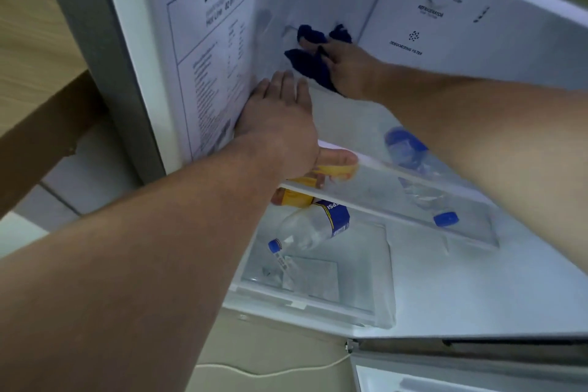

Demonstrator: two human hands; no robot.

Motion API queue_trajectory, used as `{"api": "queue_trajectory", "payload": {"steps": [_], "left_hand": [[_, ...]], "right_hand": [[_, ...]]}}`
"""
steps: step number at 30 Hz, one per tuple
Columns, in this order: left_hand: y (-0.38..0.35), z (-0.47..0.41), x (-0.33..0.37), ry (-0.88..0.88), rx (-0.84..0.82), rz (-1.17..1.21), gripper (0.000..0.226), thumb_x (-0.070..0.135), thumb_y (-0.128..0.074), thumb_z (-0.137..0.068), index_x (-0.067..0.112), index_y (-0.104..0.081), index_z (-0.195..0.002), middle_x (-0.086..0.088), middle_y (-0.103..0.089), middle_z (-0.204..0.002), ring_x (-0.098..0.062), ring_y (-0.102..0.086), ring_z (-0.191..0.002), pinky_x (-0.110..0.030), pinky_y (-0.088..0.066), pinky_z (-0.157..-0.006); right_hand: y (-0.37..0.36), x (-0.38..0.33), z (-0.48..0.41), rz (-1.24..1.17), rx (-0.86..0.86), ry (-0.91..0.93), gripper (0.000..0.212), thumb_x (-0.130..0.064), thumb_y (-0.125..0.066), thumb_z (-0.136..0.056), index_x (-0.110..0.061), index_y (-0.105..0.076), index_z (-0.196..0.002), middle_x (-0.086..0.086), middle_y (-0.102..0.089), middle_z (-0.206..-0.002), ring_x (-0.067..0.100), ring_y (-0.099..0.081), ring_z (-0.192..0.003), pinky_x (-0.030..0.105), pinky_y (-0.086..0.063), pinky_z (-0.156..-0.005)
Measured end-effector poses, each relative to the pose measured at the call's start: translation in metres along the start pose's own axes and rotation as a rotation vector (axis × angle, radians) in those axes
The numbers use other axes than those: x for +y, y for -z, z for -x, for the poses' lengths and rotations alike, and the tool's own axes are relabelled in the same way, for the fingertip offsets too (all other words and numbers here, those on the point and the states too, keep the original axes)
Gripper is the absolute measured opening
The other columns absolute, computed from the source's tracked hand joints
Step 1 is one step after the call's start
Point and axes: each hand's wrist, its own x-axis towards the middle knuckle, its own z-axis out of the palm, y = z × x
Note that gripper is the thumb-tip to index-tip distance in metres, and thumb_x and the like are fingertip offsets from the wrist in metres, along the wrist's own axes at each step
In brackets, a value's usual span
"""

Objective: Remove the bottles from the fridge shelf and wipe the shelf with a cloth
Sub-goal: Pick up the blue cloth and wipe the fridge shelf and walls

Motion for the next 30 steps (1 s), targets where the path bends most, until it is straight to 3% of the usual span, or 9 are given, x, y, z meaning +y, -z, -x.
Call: {"api": "queue_trajectory", "payload": {"steps": [2,4,6,8,10,15,20,25,30], "left_hand": [[0.002,0.002,-0.001,-0.008,-0.008,0.032,0.13,0.093,-0.019,-0.072,0.001,0.005,-0.161,-0.021,0.005,-0.17,-0.032,0.002,-0.158,-0.044,-0.002,-0.127],[0.004,0.002,-0.001,-0.011,-0.003,0.052,0.136,0.097,-0.01,-0.064,0.004,0.005,-0.161,-0.02,0.004,-0.17,-0.032,0.002,-0.158,-0.044,-0.003,-0.127],[0.005,0.004,-0.001,-0.012,-0.006,0.05,0.15,0.098,0.009,-0.045,0.005,0.002,-0.162,-0.018,0.002,-0.171,-0.032,0.0,-0.158,-0.044,-0.004,-0.127],[0.006,0.005,-0.001,-0.016,-0.01,0.039,0.157,0.095,0.014,-0.034,0.005,0.001,-0.162,-0.018,0.0,-0.171,-0.032,-0.001,-0.158,-0.045,-0.005,-0.127],[0.007,0.005,0.0,-0.016,-0.012,0.043,0.16,0.092,0.017,-0.029,0.004,0.001,-0.162,-0.018,0.001,-0.171,-0.032,-0.001,-0.158,-0.045,-0.005,-0.127],[0.0,-0.001,0.0,-0.001,0.023,0.073,0.137,0.098,-0.013,-0.064,0.002,0.002,-0.161,-0.018,0.002,-0.171,-0.032,0.001,-0.158,-0.044,-0.003,-0.127],[0.002,0.001,0.001,-0.015,0.012,0.033,0.116,0.082,-0.029,-0.084,0.002,0.007,-0.161,-0.018,0.007,-0.17,-0.032,0.004,-0.158,-0.045,-0.002,-0.128],[0.003,0.006,0.001,-0.014,0.012,0.144,0.142,0.101,-0.029,-0.064,0.004,0.016,-0.159,-0.018,0.007,-0.17,-0.031,0.007,-0.158,-0.048,0.002,-0.127],[0.004,0.006,0.051,-0.23,0.209,0.206,0.137,0.082,-0.062,-0.064,0.003,-0.004,-0.16,-0.012,-0.017,-0.169,-0.026,-0.014,-0.157,-0.051,-0.015,-0.126]], "right_hand": [[0.012,0.035,0.021,0.189,0.079,-0.003,0.05,-0.023,-0.017,-0.106,-0.017,-0.048,-0.146,0.022,-0.053,-0.146,0.036,-0.055,-0.127,0.035,-0.04,-0.103],[0.023,0.08,0.064,0.49,0.087,-0.147,0.052,-0.038,-0.007,-0.1,-0.061,-0.01,-0.146,0.021,-0.027,-0.163,0.047,-0.032,-0.146,0.053,-0.033,-0.117],[0.024,0.104,0.125,0.554,-0.012,-0.528,0.057,-0.039,-0.013,-0.101,-0.067,0.015,-0.141,0.01,-0.012,-0.169,0.049,-0.017,-0.151,0.061,-0.027,-0.118],[0.021,0.109,0.174,0.461,0.007,-0.898,0.057,-0.037,-0.028,-0.106,-0.029,-0.009,-0.159,0.014,-0.028,-0.163,0.048,-0.031,-0.145,0.056,-0.034,-0.116],[0.008,0.077,0.205,0.399,0.053,-1.048,0.039,-0.02,-0.04,-0.104,0.0,-0.052,-0.136,0.026,-0.057,-0.135,0.046,-0.054,-0.124,0.048,-0.049,-0.103],[-0.032,-0.01,0.203,0.171,0.332,-0.826,0.028,-0.006,-0.039,-0.098,0.0,-0.066,-0.103,0.024,-0.07,-0.107,0.041,-0.064,-0.099,0.038,-0.048,-0.074],[-0.03,-0.041,0.15,-0.232,0.312,-0.331,0.057,-0.017,-0.041,-0.098,-0.037,-0.039,-0.151,0.003,-0.051,-0.149,0.023,-0.041,-0.14,0.029,-0.031,-0.115],[-0.009,-0.008,0.148,-0.025,0.194,-0.507,0.086,-0.065,-0.055,-0.082,-0.051,-0.012,-0.155,0.003,0.009,-0.17,0.029,0.005,-0.157,0.038,-0.008,-0.128],[-0.025,0.015,0.162,-0.097,0.116,-0.452,0.085,-0.064,-0.046,-0.084,-0.04,-0.012,-0.158,-0.001,0.0,-0.171,0.03,-0.015,-0.155,0.04,-0.023,-0.125]]}}
